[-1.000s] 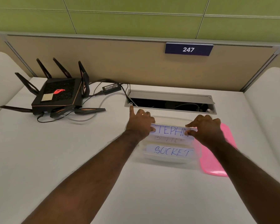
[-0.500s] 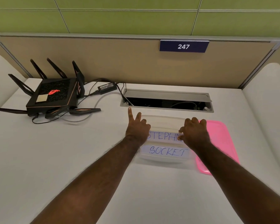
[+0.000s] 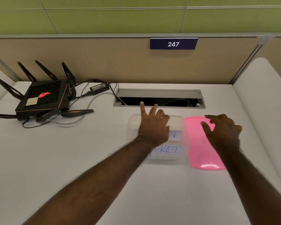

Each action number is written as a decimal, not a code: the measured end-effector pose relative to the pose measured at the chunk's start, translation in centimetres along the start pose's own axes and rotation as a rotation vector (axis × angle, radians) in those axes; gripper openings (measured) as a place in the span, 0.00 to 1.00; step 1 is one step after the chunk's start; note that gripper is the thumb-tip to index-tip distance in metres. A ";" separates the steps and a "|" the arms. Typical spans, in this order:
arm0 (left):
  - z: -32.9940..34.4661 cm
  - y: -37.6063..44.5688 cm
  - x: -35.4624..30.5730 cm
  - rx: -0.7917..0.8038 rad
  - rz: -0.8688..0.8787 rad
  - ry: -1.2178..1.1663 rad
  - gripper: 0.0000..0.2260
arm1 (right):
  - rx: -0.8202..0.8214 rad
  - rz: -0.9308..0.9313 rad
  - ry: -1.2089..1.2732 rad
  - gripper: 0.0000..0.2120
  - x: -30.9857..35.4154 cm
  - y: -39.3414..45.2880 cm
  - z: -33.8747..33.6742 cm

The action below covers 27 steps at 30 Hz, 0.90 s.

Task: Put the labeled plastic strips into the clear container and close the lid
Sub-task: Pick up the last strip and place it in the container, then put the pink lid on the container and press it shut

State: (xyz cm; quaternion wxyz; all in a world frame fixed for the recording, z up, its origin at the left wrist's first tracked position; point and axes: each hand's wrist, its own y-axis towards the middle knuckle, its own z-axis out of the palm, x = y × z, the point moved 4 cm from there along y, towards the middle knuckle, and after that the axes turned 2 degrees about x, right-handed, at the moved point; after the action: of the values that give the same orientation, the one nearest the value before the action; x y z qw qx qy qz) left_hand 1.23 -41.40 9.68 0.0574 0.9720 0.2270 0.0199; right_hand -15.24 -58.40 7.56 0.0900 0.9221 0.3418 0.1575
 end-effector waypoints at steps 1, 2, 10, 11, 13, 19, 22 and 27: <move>-0.1 0.1 -1.5 -0.005 0.038 -0.017 0.19 | 0.008 0.043 -0.018 0.16 -1.3 -0.3 -0.2; 0.0 0.2 -3.0 -0.002 0.079 -0.027 0.19 | 0.027 0.080 -0.044 0.17 -2.5 -0.8 -0.2; 3.5 -2.7 -13.9 0.192 0.434 0.070 0.18 | 0.460 0.408 -0.233 0.30 -9.1 -6.0 2.2; 4.1 -3.3 -14.8 0.176 0.472 0.104 0.14 | 0.492 0.448 -0.215 0.29 -9.6 -6.6 2.5; 5.2 -4.3 -16.0 0.215 0.502 0.153 0.11 | 0.485 0.498 -0.163 0.26 -10.2 -7.6 2.5; 7.3 -6.2 -16.8 0.435 0.502 0.254 0.06 | 0.425 0.501 -0.136 0.17 -10.5 -9.2 2.7; 7.6 -6.2 -16.9 0.400 0.476 0.237 0.09 | 0.449 0.520 -0.079 0.15 -11.0 -9.3 2.8; 7.4 -5.8 -17.1 0.318 0.465 0.171 0.09 | 0.488 0.583 -0.076 0.11 -11.4 -8.4 2.0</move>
State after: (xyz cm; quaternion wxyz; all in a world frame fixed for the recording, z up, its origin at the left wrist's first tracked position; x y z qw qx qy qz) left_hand -16.14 -44.52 1.45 -0.1211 0.9895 0.0022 0.0783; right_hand -27.75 -59.79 0.75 -0.1682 0.9801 0.0889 0.0564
